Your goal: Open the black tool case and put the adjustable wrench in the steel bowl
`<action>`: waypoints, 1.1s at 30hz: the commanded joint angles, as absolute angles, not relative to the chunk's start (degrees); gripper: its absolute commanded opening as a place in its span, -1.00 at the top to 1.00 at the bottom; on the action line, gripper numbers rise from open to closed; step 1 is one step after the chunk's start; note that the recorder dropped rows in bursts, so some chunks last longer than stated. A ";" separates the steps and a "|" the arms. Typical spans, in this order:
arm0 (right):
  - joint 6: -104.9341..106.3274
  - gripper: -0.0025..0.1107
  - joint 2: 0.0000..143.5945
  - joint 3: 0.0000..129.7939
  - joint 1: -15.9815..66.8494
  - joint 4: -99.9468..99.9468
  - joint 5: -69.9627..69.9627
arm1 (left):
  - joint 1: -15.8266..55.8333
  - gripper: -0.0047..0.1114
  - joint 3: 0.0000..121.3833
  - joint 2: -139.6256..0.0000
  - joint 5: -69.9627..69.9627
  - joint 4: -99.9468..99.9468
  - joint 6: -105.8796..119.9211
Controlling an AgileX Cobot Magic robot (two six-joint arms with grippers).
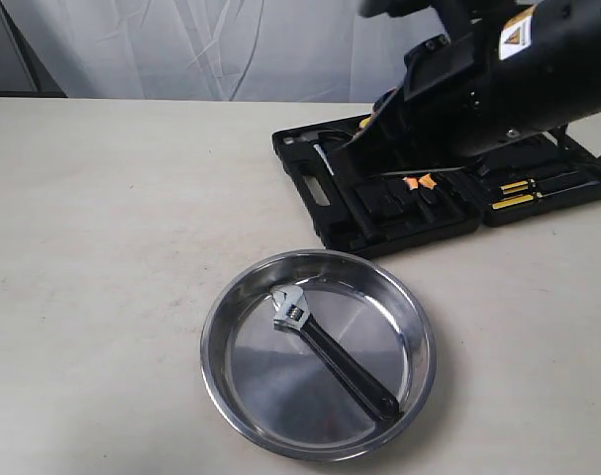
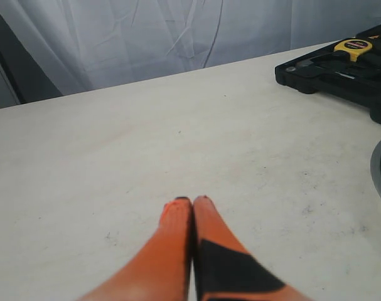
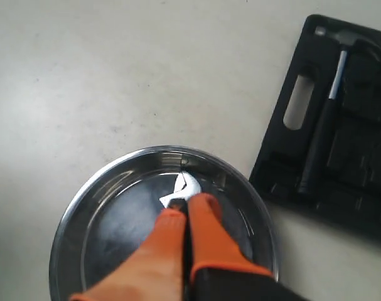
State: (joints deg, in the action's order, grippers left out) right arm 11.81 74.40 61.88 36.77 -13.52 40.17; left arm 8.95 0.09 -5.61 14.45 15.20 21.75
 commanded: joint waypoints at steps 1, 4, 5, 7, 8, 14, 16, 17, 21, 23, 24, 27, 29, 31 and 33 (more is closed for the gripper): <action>11.41 0.97 70.78 62.05 36.66 -12.21 40.55 | 9.32 0.91 0.00 -5.35 13.68 15.43 21.54; 3.83 0.97 67.95 62.05 36.56 -3.21 41.37 | 9.32 0.91 0.00 -5.35 13.68 15.43 21.54; 0.00 0.97 66.62 61.95 36.56 1.29 41.94 | 9.32 0.91 0.00 -5.35 13.68 15.43 21.54; -9.88 0.97 63.99 61.34 36.56 9.04 43.25 | 9.32 0.91 0.00 -5.35 13.68 15.43 21.54; -14.95 0.97 62.21 60.66 36.30 12.92 43.64 | 9.32 0.91 0.00 -5.35 13.68 15.43 21.54; -27.23 0.97 51.92 49.80 29.31 23.71 39.70 | 9.32 0.91 0.00 -5.35 13.68 15.43 21.54; -27.23 0.97 47.87 44.82 25.18 22.24 35.08 | 9.32 0.91 0.00 -5.35 13.68 15.43 21.54; -27.23 0.97 45.65 42.31 23.08 21.18 32.59 | 9.32 0.91 0.00 -5.35 13.68 15.43 21.54; -27.23 0.97 33.56 30.83 13.31 15.87 27.15 | 9.32 0.91 0.00 -5.35 13.68 15.43 21.54; -27.23 0.97 27.81 25.17 8.65 14.13 26.59 | 9.32 0.91 0.00 -5.35 13.68 15.43 21.54; -27.23 0.97 24.60 22.21 6.40 13.37 25.82 | 9.32 0.91 0.00 -5.35 13.68 15.43 21.54; -27.23 0.97 11.70 11.68 -0.35 12.75 21.97 | 9.32 0.91 0.00 -5.35 13.68 15.43 21.54; -27.23 0.97 6.90 8.71 -2.40 12.50 20.43 | 9.32 0.91 0.00 -5.35 13.68 15.43 21.54; -26.96 0.97 1.14 4.88 -4.01 12.50 19.42 | 9.32 0.91 0.00 -5.35 13.68 15.43 21.54; -26.96 0.97 0.00 1.62 -4.01 12.96 18.93 | 9.32 0.91 0.00 -5.35 13.68 15.43 21.54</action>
